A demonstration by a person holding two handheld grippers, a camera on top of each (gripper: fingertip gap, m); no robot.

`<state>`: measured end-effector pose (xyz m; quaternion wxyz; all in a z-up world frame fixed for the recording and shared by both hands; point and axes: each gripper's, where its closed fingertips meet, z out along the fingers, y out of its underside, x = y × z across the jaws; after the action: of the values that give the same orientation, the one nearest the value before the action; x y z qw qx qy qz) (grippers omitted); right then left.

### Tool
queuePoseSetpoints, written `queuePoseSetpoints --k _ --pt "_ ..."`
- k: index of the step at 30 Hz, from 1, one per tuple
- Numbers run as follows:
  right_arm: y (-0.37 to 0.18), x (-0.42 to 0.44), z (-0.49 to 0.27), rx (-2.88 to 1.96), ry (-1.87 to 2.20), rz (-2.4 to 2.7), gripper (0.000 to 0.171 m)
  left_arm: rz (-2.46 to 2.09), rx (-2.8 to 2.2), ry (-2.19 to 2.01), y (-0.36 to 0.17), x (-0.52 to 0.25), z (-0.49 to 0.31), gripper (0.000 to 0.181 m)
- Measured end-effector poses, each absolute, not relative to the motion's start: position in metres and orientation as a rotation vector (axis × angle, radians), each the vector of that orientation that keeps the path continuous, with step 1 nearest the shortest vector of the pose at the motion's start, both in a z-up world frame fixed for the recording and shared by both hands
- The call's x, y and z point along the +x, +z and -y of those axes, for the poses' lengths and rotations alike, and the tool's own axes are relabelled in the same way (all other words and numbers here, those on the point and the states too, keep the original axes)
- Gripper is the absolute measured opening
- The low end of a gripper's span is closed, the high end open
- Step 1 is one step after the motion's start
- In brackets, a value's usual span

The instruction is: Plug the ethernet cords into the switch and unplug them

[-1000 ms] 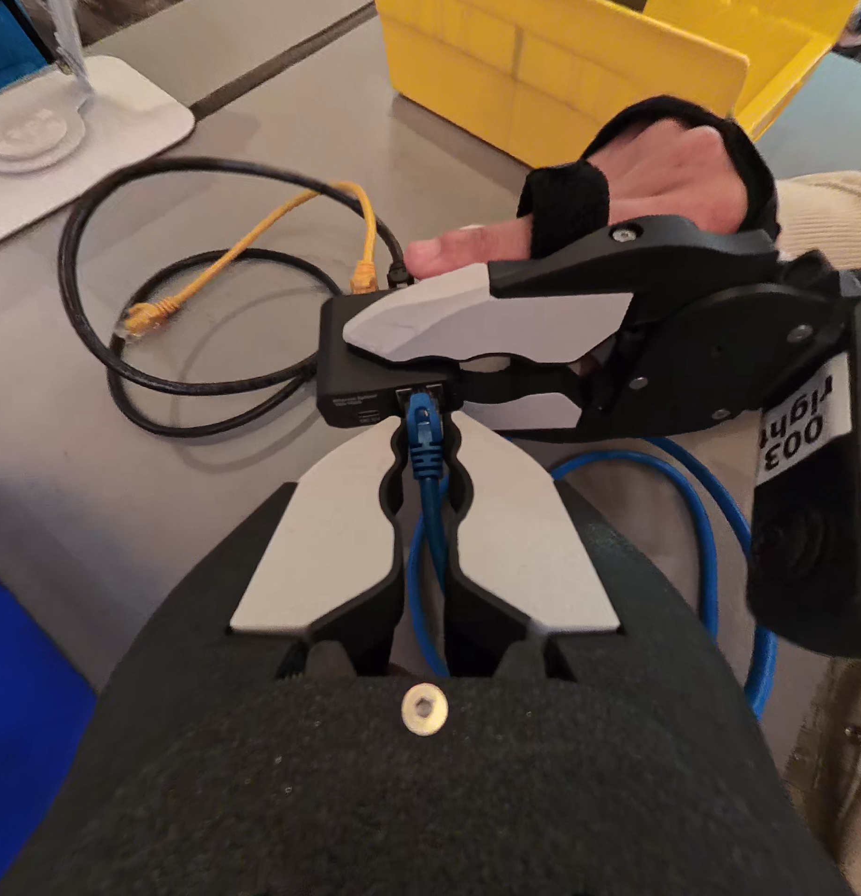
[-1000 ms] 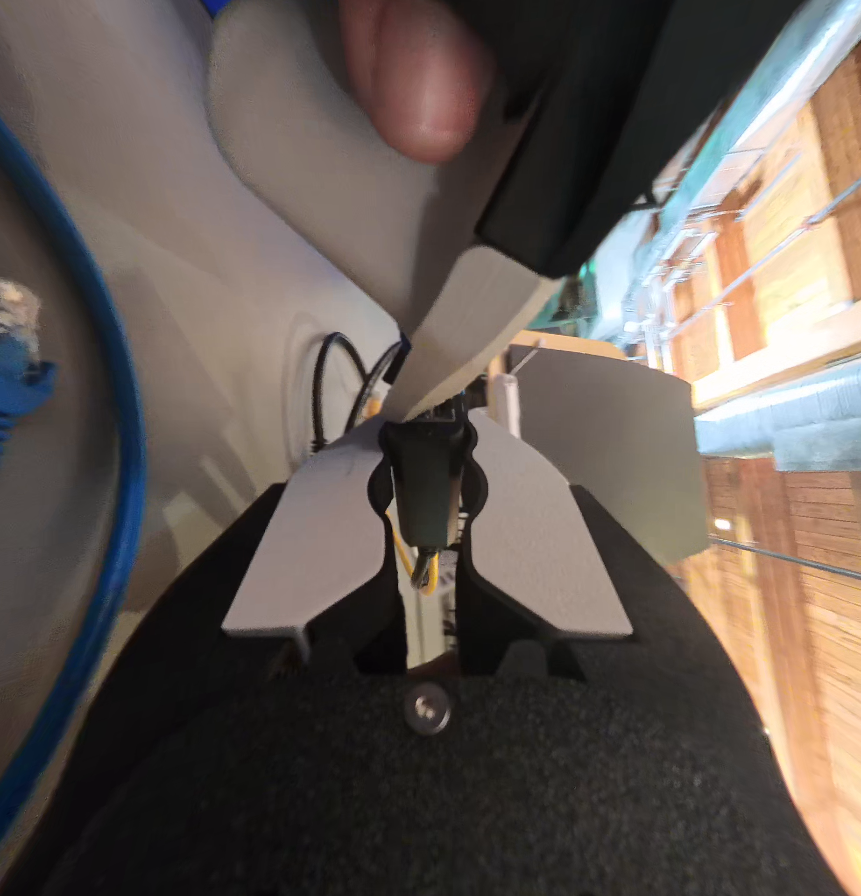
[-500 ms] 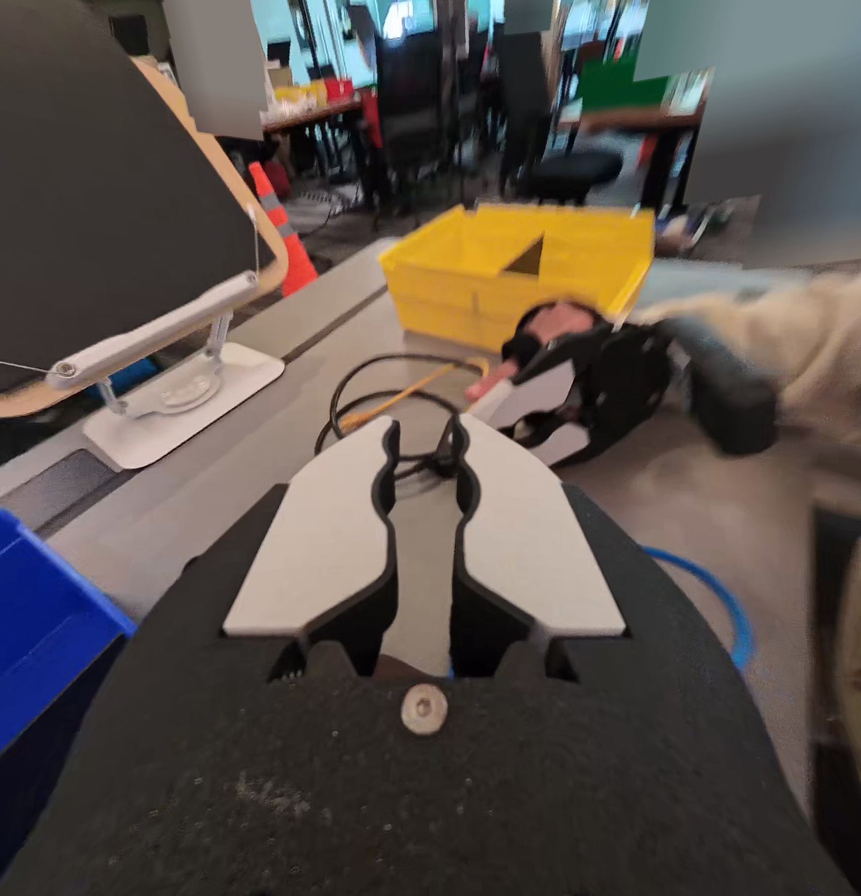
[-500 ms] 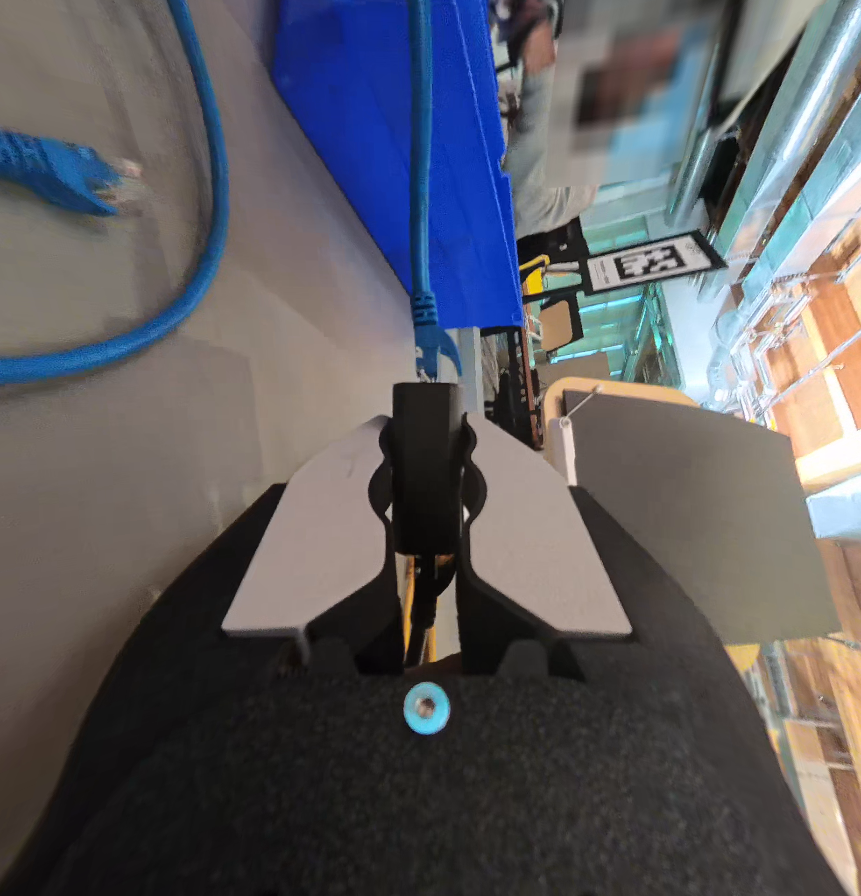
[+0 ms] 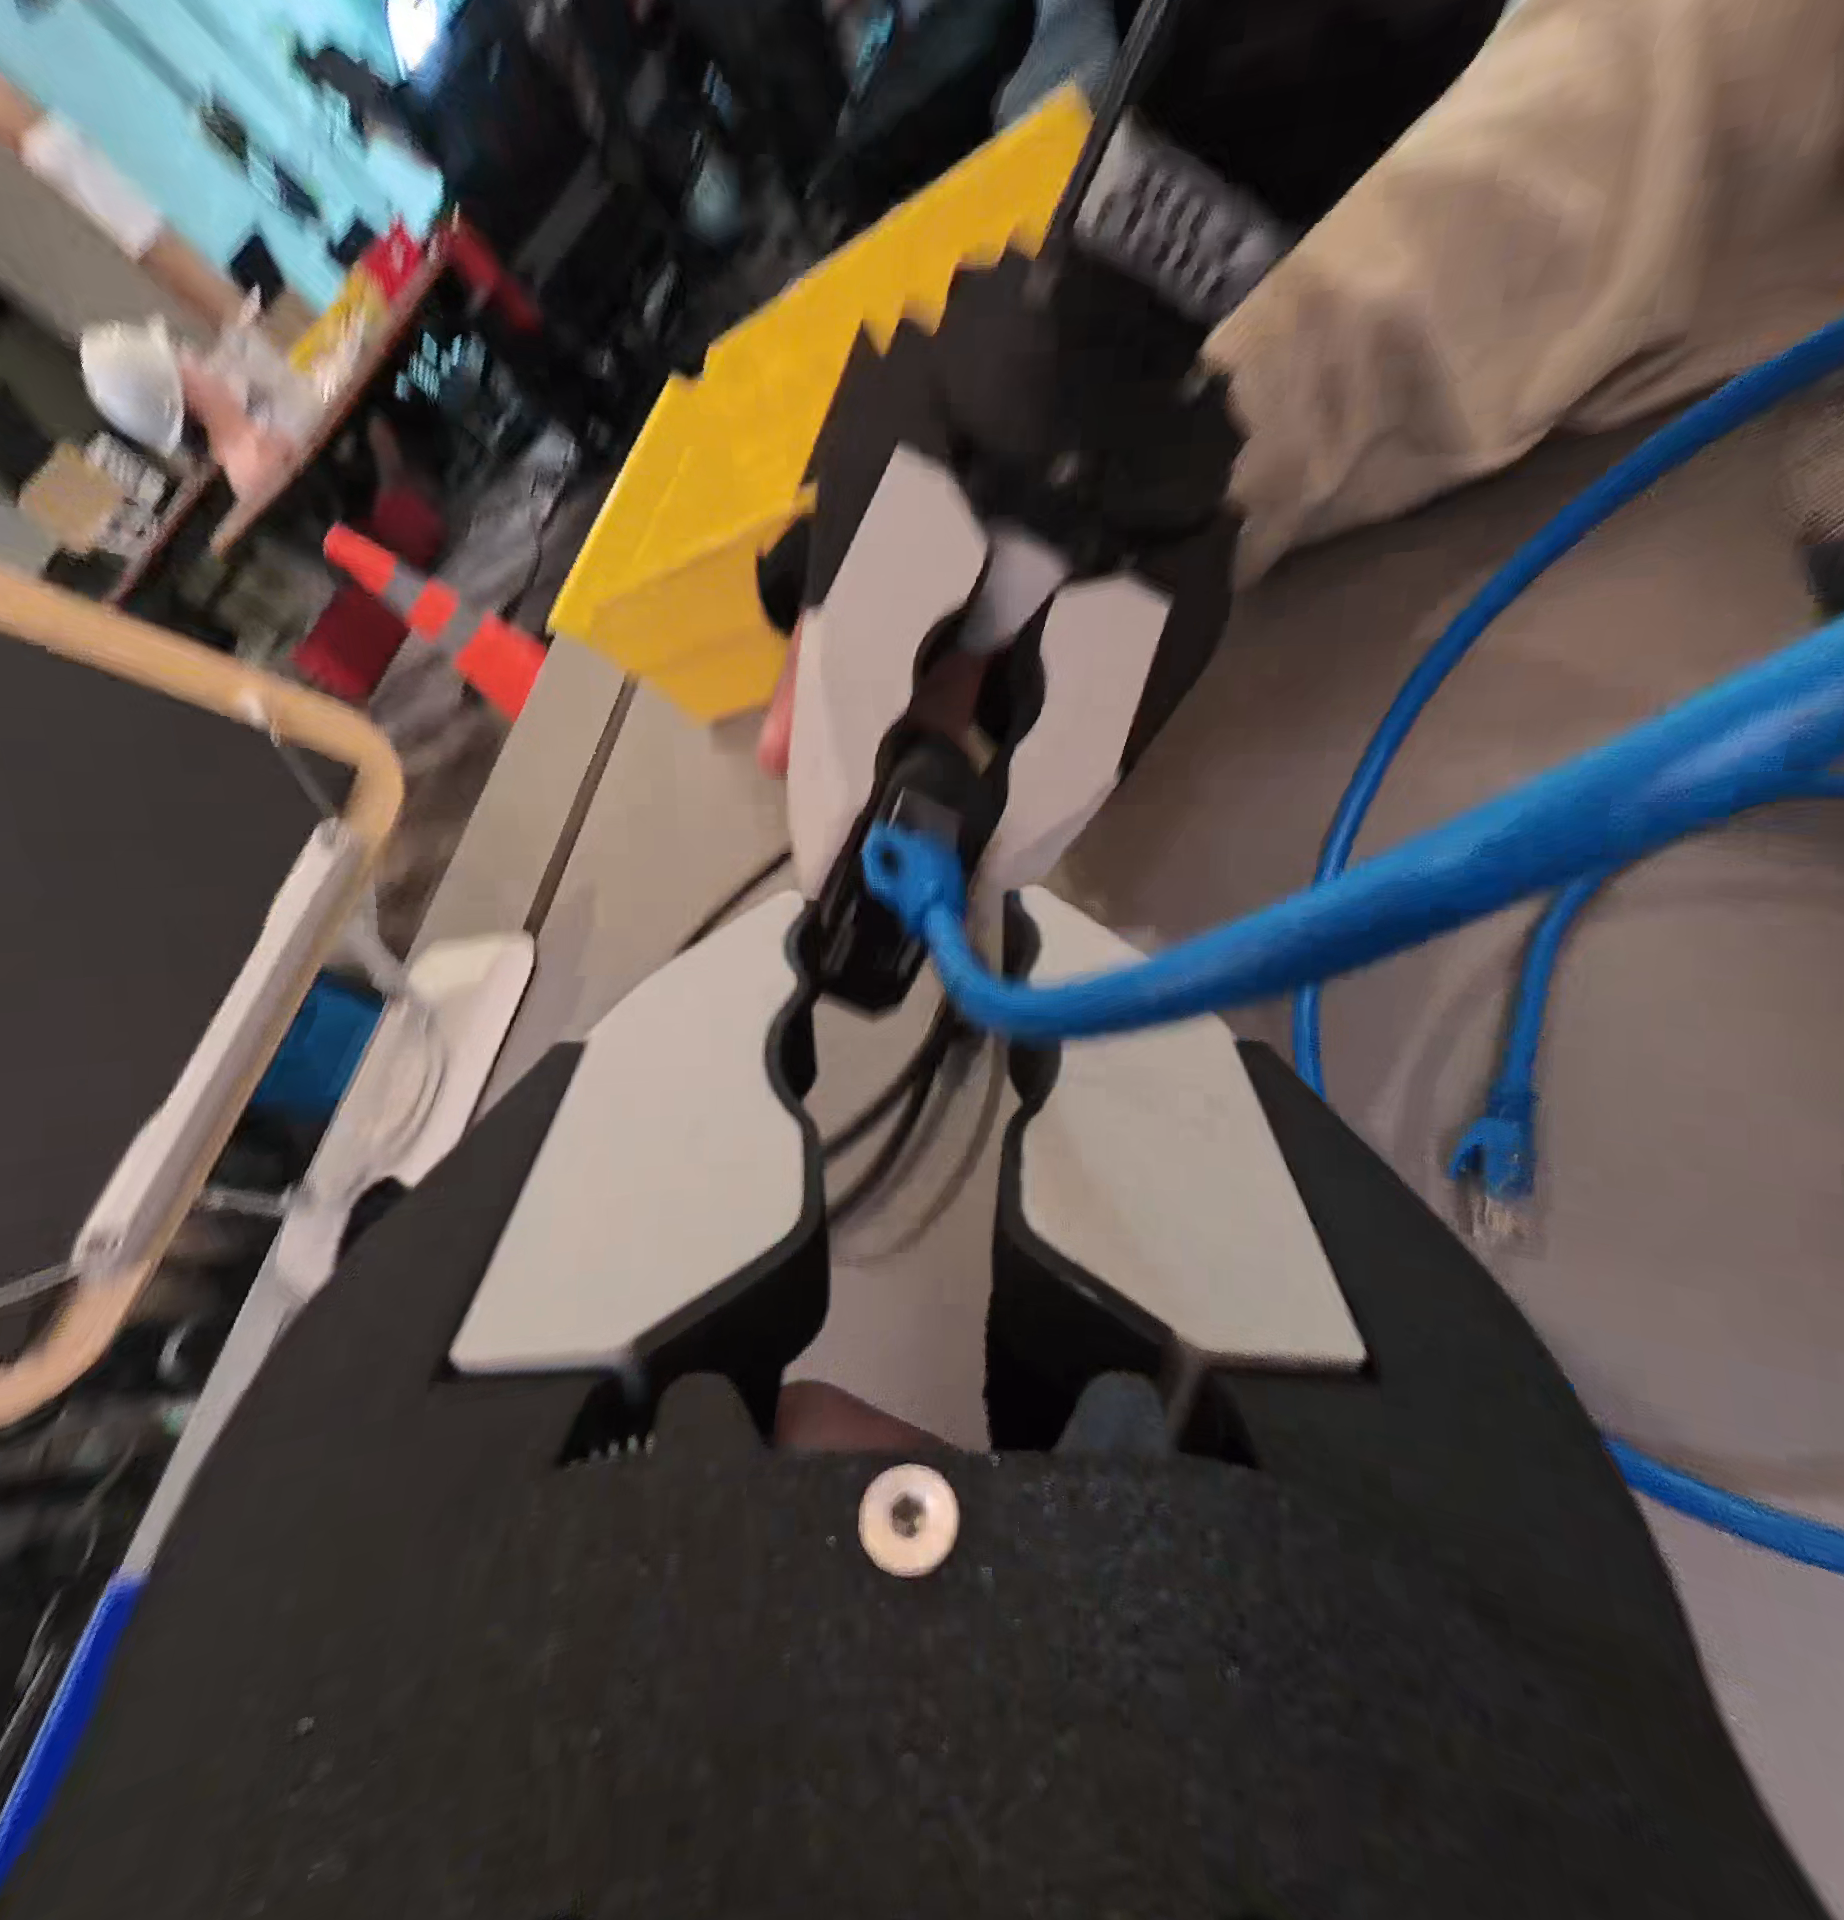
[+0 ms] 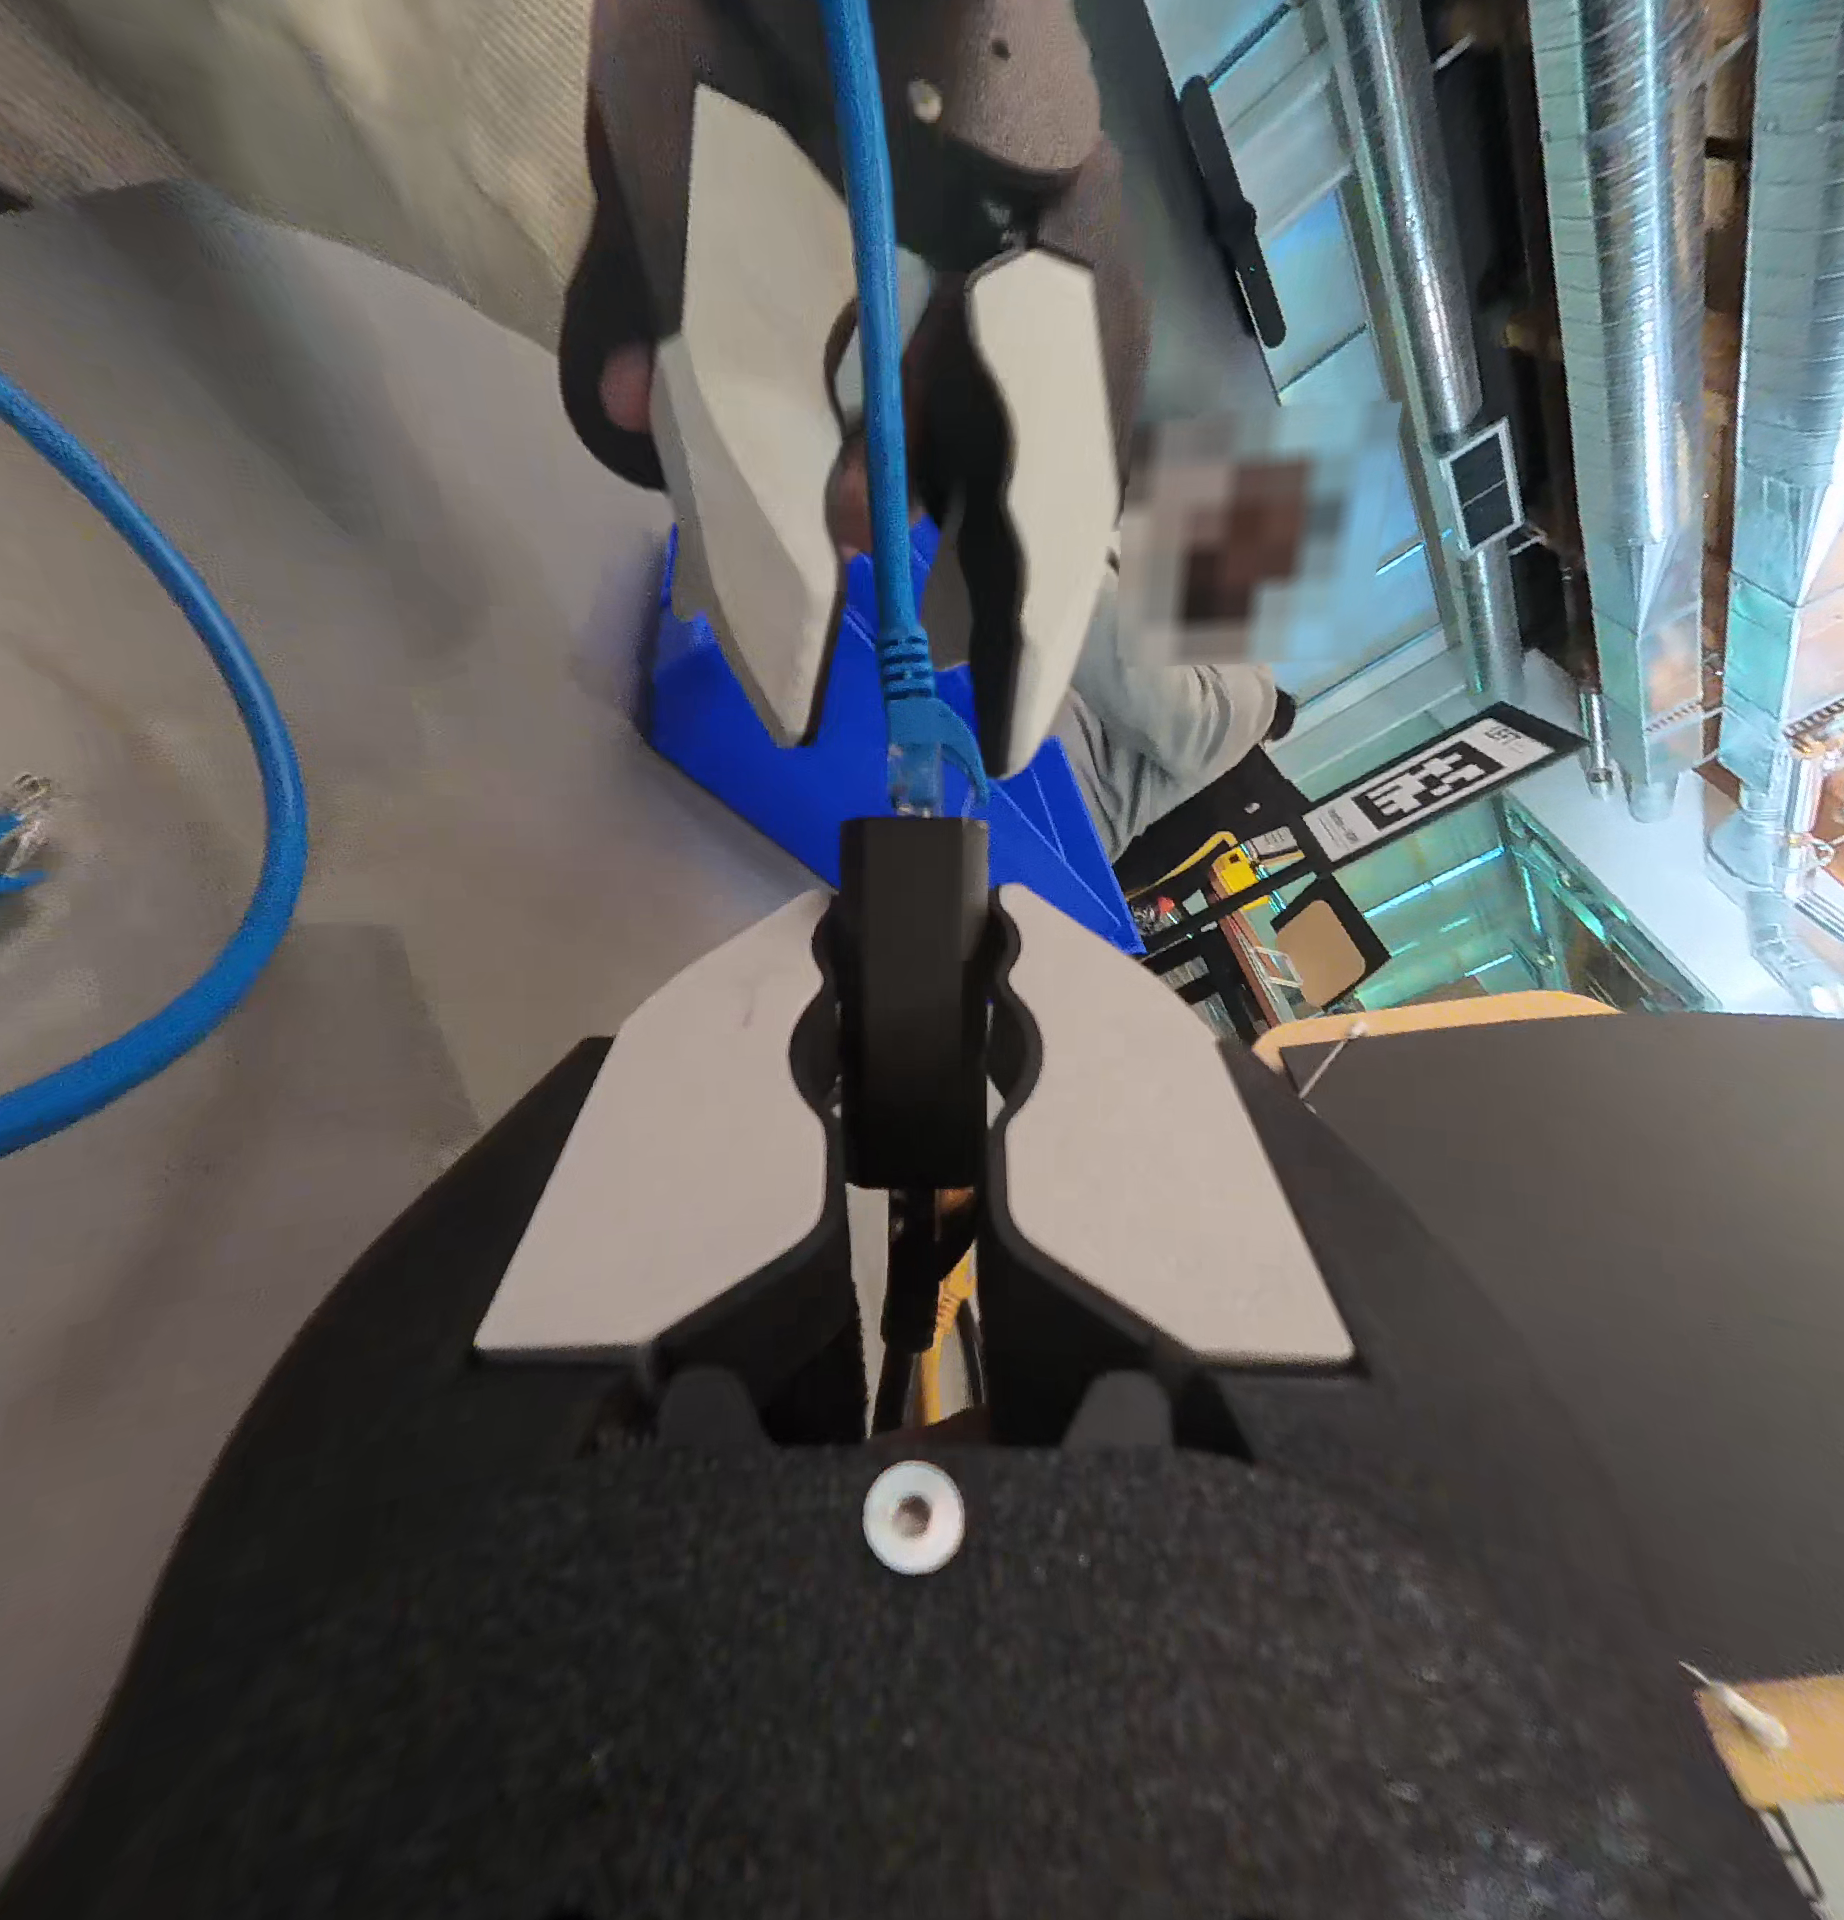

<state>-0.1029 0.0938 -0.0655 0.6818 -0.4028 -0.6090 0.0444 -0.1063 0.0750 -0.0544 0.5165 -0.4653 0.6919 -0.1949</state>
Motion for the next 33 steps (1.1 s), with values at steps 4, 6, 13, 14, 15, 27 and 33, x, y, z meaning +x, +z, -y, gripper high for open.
queuePoseSetpoints --k 4,6,13,14,15,27,33 --pt "-0.068 -0.105 -0.093 -0.904 0.1 1.376 0.024 -1.691 -0.99 -0.596 -0.047 -0.09 -0.055 0.025" --pt "-0.067 -0.103 -0.093 -0.907 0.102 1.371 0.024 -1.703 -0.983 -0.612 -0.049 -0.087 -0.056 0.022" --pt "-0.062 -0.103 -0.09 -0.895 0.139 1.358 0.024 -1.733 -0.971 -0.62 -0.045 -0.089 -0.058 0.033" --pt "-0.061 -0.102 -0.09 -0.892 0.148 1.354 0.024 -1.735 -0.978 -0.609 -0.044 -0.089 -0.06 0.034" --pt "-0.06 -0.102 -0.09 -0.892 0.15 1.353 0.024 -1.738 -0.978 -0.606 -0.043 -0.091 -0.062 0.034" --pt "-0.059 -0.101 -0.091 -0.896 0.135 1.35 0.024 -1.783 -0.971 -0.595 -0.05 -0.092 -0.069 0.023" --pt "-0.067 -0.104 -0.098 -0.934 0.074 1.36 0.024 -1.864 -1.017 -0.569 -0.059 -0.096 -0.077 0.017"
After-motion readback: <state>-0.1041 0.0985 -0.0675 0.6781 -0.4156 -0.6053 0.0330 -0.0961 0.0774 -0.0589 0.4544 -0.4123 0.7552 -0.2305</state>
